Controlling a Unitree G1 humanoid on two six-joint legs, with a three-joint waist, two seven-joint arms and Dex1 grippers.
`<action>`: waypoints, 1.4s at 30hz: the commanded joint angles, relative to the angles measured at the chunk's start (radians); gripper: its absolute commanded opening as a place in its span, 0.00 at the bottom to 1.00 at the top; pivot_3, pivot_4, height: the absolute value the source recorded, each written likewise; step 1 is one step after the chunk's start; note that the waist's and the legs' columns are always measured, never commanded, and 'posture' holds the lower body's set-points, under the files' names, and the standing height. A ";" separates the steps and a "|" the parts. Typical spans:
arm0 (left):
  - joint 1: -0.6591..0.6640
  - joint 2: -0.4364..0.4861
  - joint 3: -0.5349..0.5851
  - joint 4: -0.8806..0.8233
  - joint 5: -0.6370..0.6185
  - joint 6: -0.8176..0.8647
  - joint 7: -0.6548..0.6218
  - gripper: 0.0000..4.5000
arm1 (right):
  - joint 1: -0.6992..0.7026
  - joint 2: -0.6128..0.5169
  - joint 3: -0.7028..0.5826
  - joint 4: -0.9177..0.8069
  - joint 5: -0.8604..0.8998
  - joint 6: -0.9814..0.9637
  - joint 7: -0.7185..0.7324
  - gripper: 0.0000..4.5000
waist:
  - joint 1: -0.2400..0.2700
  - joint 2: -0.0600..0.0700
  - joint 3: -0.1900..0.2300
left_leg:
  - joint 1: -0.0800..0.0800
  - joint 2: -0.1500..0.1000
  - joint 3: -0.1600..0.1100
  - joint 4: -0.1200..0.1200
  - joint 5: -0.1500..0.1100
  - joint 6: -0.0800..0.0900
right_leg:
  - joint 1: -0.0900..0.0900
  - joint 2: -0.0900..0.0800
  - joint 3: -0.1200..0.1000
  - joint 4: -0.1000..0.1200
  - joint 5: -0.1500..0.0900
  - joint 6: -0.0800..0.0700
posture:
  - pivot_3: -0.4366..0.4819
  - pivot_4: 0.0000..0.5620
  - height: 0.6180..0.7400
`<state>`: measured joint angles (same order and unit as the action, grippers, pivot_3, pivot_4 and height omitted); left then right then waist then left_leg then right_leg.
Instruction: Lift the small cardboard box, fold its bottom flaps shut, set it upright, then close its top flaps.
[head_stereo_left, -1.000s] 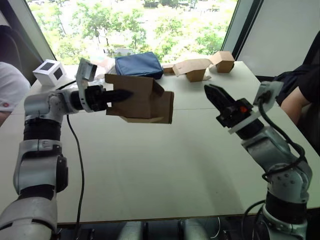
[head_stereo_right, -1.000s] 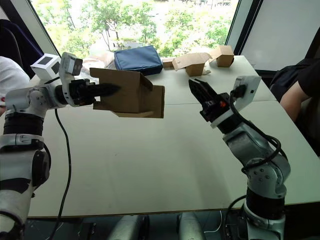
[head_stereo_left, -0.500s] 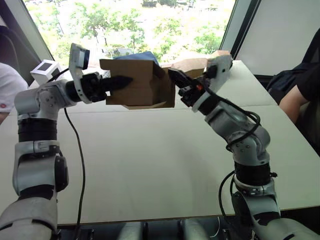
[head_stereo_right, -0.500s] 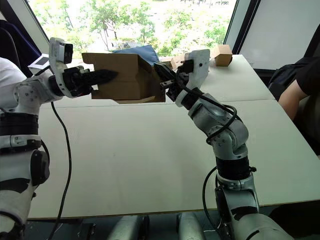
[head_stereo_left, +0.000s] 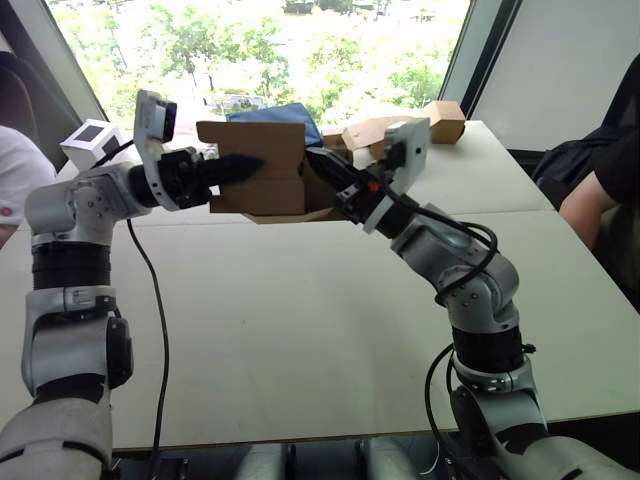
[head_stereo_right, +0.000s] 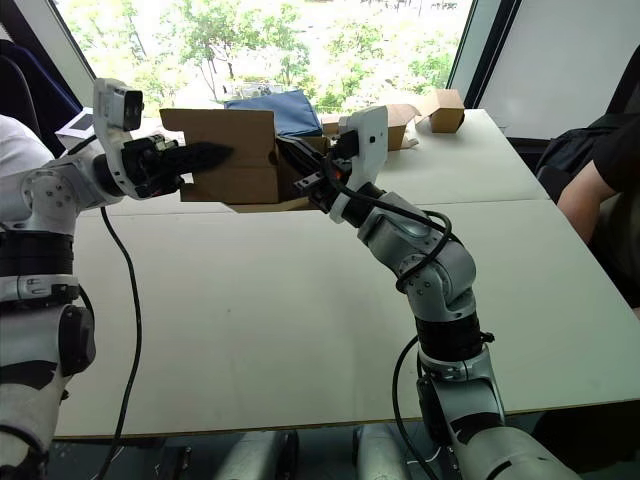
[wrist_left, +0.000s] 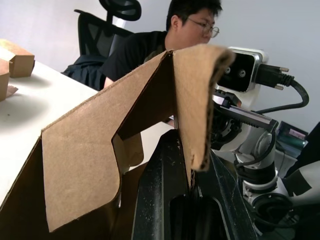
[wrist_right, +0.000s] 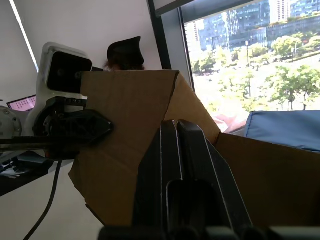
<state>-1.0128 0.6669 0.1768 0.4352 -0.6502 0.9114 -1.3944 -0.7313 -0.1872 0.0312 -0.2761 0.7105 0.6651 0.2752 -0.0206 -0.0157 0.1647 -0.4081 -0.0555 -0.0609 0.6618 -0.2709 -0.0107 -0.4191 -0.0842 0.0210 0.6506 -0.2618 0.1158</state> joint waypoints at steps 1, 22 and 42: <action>-0.004 0.010 -0.006 -0.066 -0.031 0.003 -0.018 0.00 | -0.004 0.023 -0.002 -0.039 0.011 -0.009 0.021 0.01 | 0.000 0.000 0.000 | 0.000 0.000 0.000 0.000 0.000 0.000 | 0.000 0.000 0.000 0.000 0.000 0.000 | 0.48 0.27 1.00; -0.002 0.011 0.018 -0.066 -0.068 0.023 0.007 0.00 | 0.155 -0.046 -0.160 -0.178 0.153 -0.033 0.165 0.01 | 0.003 0.000 0.000 | 0.000 0.000 0.000 0.000 0.000 0.001 | 0.000 0.000 0.000 0.000 0.000 0.000 | 0.48 0.27 1.00; -0.026 -0.016 0.012 -0.097 -0.105 0.038 0.027 0.00 | 0.284 -0.221 -0.039 -0.198 0.053 -0.008 0.210 0.01 | 0.003 0.000 0.000 | 0.000 0.001 0.000 0.000 -0.001 0.001 | 0.000 0.002 0.001 -0.001 0.000 0.000 | 0.48 0.27 1.00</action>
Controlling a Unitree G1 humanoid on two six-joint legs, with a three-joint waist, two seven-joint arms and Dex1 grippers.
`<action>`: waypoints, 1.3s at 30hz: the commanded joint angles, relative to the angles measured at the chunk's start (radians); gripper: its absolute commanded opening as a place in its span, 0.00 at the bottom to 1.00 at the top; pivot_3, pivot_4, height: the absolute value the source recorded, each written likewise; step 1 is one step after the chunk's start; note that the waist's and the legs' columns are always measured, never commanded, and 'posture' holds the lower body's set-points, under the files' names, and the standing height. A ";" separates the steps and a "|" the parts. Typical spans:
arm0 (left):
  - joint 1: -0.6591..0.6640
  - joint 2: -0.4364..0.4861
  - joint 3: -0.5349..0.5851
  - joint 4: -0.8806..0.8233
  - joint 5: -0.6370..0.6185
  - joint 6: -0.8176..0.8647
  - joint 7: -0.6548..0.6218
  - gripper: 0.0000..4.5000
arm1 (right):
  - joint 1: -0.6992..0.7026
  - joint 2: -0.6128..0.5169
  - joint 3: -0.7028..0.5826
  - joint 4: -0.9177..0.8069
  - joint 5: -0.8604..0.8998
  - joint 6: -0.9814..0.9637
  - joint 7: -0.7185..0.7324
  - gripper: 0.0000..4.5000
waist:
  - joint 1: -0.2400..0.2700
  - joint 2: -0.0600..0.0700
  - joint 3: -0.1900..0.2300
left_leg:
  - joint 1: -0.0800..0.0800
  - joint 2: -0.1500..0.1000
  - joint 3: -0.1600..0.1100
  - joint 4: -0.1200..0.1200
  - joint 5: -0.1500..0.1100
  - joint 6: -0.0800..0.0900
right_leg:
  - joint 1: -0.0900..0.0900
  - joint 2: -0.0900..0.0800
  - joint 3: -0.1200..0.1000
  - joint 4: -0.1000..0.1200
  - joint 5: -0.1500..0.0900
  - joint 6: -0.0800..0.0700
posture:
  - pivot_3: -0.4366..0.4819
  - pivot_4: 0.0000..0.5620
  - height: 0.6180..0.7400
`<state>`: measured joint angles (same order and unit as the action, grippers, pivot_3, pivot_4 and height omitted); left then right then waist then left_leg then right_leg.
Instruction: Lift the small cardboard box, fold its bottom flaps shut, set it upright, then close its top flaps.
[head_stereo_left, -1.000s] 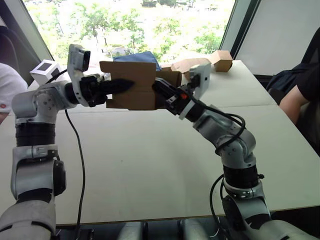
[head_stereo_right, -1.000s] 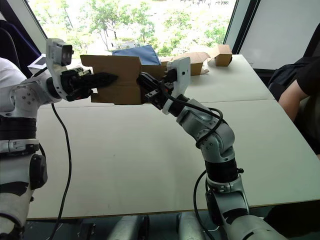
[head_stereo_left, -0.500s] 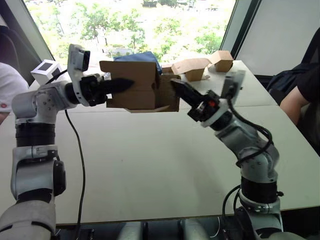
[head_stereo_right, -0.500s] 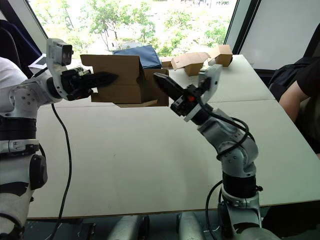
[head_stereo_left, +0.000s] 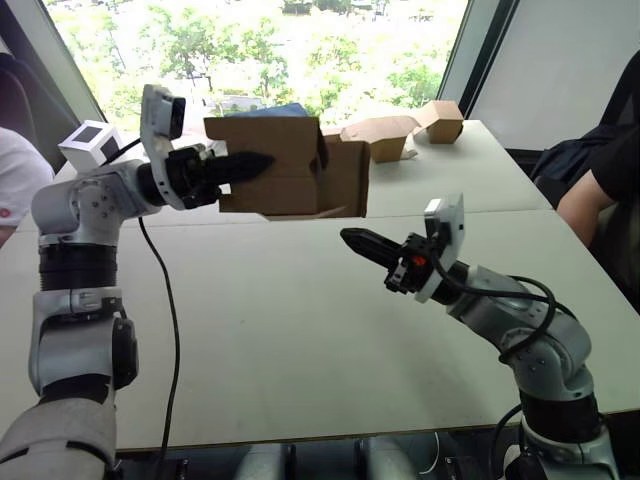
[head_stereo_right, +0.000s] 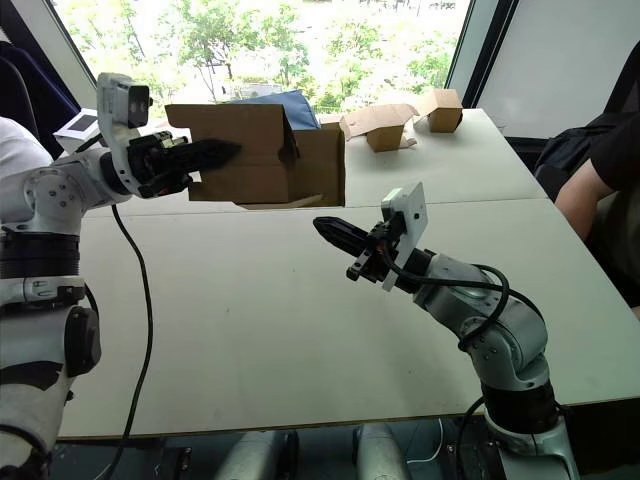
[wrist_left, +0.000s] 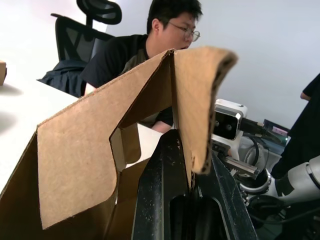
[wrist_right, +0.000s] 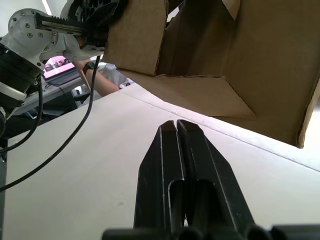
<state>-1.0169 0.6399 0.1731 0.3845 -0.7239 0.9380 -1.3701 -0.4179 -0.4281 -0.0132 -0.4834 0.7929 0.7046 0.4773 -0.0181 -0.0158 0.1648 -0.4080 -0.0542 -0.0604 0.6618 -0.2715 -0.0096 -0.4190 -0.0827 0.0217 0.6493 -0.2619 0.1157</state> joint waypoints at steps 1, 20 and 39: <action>-0.019 0.013 0.016 -0.054 -0.036 0.017 0.004 0.00 | -0.036 0.027 0.006 0.019 -0.036 -0.055 0.011 0.01 | 0.001 0.000 0.000 | 0.000 0.000 0.000 0.000 0.000 0.000 | 0.000 0.000 0.000 0.000 0.000 0.000 | 0.48 0.27 1.00; 0.039 0.026 0.008 -0.117 -0.065 0.052 0.028 0.00 | -0.101 0.103 -0.006 0.054 0.004 -0.071 0.055 0.01 | 0.003 0.000 0.000 | 0.000 0.000 0.000 0.000 0.000 0.000 | 0.000 -0.001 0.000 0.000 0.000 0.000 | 0.48 0.27 1.00; 0.040 0.009 0.018 -0.125 -0.074 0.038 0.047 0.00 | -0.157 -0.016 -0.181 0.092 0.237 0.061 0.121 0.01 | 0.004 0.000 0.000 | 0.000 0.000 0.000 0.000 0.000 0.000 | 0.000 -0.001 0.000 0.000 0.000 0.000 | 0.48 0.27 1.00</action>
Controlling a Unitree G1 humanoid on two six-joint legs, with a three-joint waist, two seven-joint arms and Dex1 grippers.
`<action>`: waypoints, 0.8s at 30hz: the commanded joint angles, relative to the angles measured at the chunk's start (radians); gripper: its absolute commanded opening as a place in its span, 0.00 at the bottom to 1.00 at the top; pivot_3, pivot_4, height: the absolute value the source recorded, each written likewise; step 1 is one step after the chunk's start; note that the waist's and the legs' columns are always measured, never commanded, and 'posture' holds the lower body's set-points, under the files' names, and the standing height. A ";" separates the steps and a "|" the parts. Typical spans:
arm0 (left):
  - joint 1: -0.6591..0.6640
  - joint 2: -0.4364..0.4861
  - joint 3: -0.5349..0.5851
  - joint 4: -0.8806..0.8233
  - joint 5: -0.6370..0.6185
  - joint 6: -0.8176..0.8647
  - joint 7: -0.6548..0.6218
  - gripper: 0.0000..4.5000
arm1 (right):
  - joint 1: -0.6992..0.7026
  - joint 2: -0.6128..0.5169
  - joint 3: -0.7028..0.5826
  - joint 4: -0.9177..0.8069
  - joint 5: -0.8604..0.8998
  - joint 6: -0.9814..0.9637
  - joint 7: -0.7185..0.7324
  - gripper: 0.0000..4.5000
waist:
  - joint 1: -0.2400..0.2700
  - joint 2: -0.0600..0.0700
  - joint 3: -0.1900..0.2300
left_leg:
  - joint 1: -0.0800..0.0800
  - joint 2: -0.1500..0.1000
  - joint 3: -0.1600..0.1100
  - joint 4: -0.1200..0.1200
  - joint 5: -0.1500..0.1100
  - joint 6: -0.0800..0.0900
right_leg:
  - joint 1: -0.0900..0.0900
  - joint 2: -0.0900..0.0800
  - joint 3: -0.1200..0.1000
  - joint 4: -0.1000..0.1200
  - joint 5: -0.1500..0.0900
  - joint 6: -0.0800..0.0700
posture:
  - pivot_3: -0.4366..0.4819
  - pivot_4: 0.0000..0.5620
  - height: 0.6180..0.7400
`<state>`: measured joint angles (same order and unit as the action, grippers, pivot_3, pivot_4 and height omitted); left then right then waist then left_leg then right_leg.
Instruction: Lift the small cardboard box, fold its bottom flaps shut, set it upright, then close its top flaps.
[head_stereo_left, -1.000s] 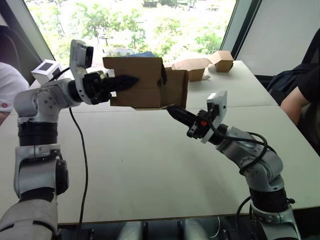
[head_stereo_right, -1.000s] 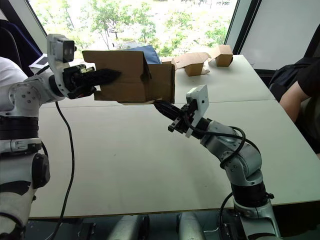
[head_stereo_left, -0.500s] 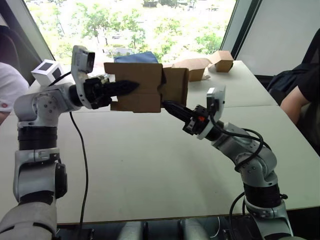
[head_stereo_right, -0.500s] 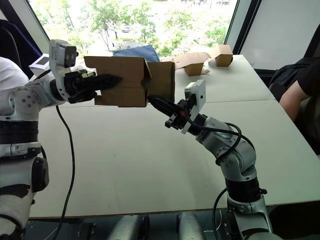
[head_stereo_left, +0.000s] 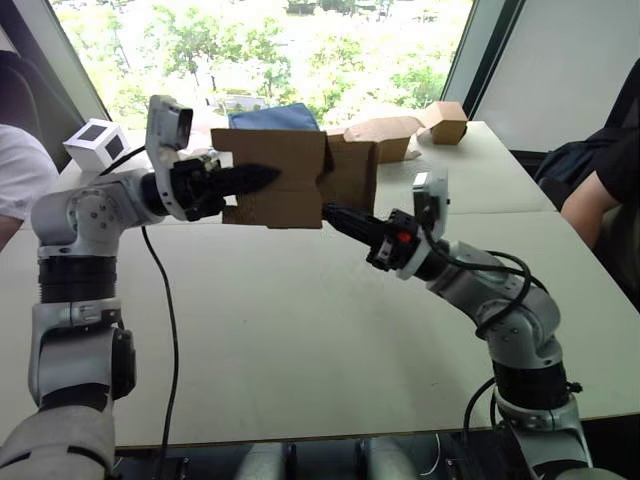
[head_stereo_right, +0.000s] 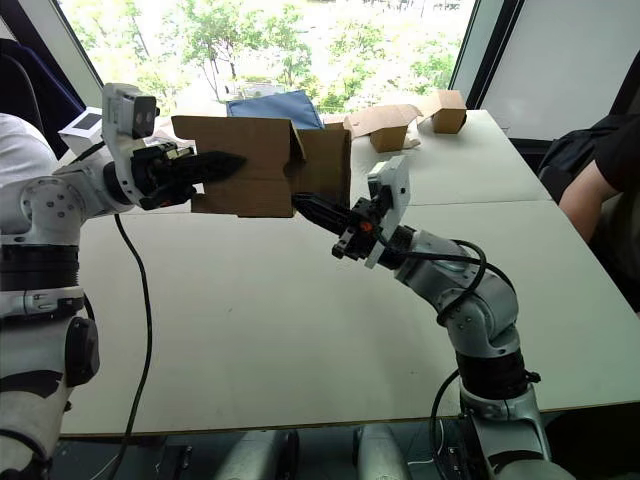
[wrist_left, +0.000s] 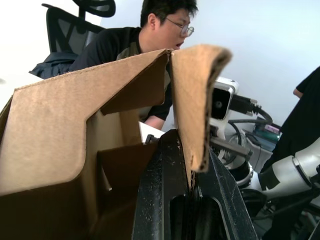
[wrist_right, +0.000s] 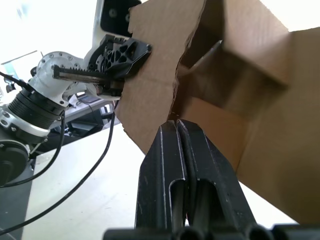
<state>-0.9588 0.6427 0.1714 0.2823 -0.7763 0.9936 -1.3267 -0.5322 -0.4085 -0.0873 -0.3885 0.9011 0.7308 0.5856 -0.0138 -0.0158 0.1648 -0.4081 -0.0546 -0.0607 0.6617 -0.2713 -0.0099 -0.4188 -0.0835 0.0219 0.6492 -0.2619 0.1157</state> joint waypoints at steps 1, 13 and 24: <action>-0.019 0.007 0.022 -0.023 -0.021 -0.020 0.006 0.00 | -0.049 -0.045 -0.131 0.008 0.161 0.046 0.009 0.01 | -0.001 0.000 0.000 | 0.000 0.000 0.000 0.000 0.000 0.000 | 0.000 0.000 0.000 0.000 0.000 0.000 | 0.48 0.27 1.00; -0.005 0.009 0.058 -0.068 -0.063 -0.010 0.048 0.00 | -0.164 -0.010 -0.167 0.338 -0.059 -0.142 -0.119 0.01 | -0.003 0.000 0.000 | 0.000 0.000 0.000 0.000 0.000 0.000 | -0.001 0.000 0.000 0.000 0.000 0.000 | 0.48 0.27 1.00; 0.002 0.001 0.061 -0.064 -0.069 -0.018 0.066 0.00 | -0.114 0.142 -0.140 0.262 0.054 -0.103 -0.041 0.01 | -0.003 0.000 0.000 | 0.000 0.000 0.000 -0.001 0.001 -0.002 | -0.001 0.000 0.001 0.000 0.000 0.000 | 0.48 0.27 1.00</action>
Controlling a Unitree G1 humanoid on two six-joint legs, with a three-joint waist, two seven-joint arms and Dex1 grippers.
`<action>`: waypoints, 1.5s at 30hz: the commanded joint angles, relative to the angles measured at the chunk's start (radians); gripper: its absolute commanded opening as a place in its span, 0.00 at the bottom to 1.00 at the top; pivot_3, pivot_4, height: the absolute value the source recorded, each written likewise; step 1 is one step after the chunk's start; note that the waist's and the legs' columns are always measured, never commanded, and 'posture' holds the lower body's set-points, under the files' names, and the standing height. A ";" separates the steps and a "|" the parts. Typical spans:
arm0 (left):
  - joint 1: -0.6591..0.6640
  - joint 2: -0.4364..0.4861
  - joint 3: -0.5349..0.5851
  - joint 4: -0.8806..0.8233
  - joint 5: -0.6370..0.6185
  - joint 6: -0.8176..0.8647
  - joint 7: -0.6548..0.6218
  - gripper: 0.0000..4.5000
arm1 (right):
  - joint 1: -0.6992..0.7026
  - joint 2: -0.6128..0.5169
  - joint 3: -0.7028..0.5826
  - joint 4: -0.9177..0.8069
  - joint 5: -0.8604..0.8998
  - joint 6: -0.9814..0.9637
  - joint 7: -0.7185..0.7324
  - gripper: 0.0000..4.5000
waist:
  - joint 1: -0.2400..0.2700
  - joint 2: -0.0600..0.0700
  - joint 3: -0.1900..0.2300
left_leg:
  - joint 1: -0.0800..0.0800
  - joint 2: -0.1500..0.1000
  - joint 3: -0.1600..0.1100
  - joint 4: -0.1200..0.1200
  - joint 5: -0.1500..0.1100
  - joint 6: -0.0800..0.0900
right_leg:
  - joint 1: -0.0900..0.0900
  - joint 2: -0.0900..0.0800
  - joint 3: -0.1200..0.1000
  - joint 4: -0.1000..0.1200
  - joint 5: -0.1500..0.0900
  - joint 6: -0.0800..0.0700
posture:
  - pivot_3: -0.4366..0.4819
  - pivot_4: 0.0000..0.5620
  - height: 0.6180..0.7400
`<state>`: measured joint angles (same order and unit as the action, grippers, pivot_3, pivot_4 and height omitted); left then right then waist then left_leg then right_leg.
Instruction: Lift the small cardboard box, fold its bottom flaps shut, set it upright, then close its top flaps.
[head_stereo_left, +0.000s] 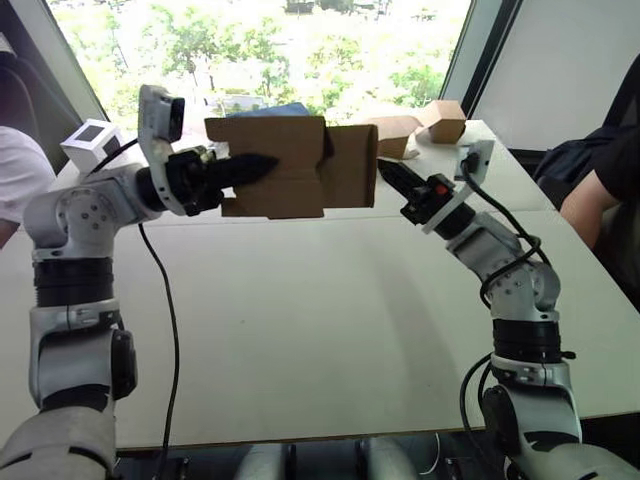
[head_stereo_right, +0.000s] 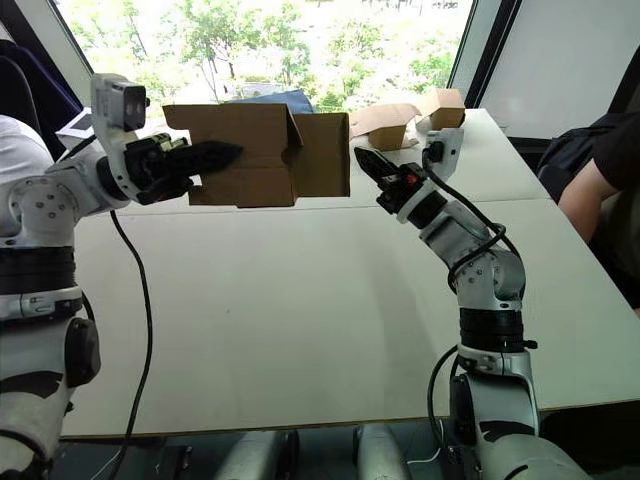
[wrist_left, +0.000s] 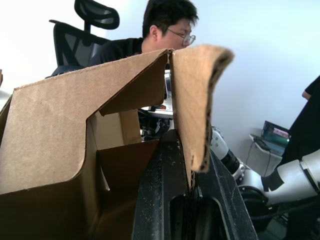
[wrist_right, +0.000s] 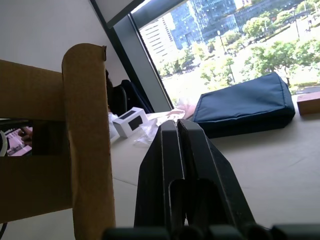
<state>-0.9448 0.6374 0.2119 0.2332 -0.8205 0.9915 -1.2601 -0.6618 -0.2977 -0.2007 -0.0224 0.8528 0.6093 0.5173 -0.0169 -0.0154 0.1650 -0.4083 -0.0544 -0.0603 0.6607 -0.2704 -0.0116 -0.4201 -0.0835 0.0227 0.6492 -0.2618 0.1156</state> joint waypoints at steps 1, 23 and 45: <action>-0.016 0.006 0.019 -0.009 -0.023 -0.016 -0.001 0.00 | 0.022 0.041 -0.032 -0.121 0.127 0.028 0.028 0.01 | 0.000 0.000 0.000 | 0.000 0.000 0.000 0.000 0.000 0.000 | 0.000 0.000 0.000 0.000 0.000 0.000 | 0.48 0.27 1.00; -0.045 0.001 -0.001 0.026 -0.008 -0.023 -0.012 0.00 | 0.081 0.201 -0.007 -0.186 0.285 0.054 -0.060 0.52 | -0.003 0.000 0.000 | 0.000 0.000 0.000 0.000 0.000 0.000 | -0.001 0.000 0.000 0.000 0.000 0.000 | 0.48 0.27 1.00; -0.040 0.011 0.008 0.019 -0.014 -0.008 -0.004 0.00 | 0.106 0.319 -0.026 -0.148 0.369 0.024 -0.127 0.47 | -0.003 0.000 0.000 | 0.000 0.000 0.000 -0.001 0.000 0.000 | -0.001 0.000 0.000 0.000 0.000 0.000 | 0.48 0.27 1.00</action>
<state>-0.9574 0.6297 0.2071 0.2724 -0.8182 0.9911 -1.2619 -0.5412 0.0123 -0.2268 -0.1572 1.2027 0.6469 0.3897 -0.0202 -0.0152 0.1650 -0.4082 -0.0544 -0.0605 0.6601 -0.2705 -0.0114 -0.4211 -0.0833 0.0228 0.6496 -0.2618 0.1156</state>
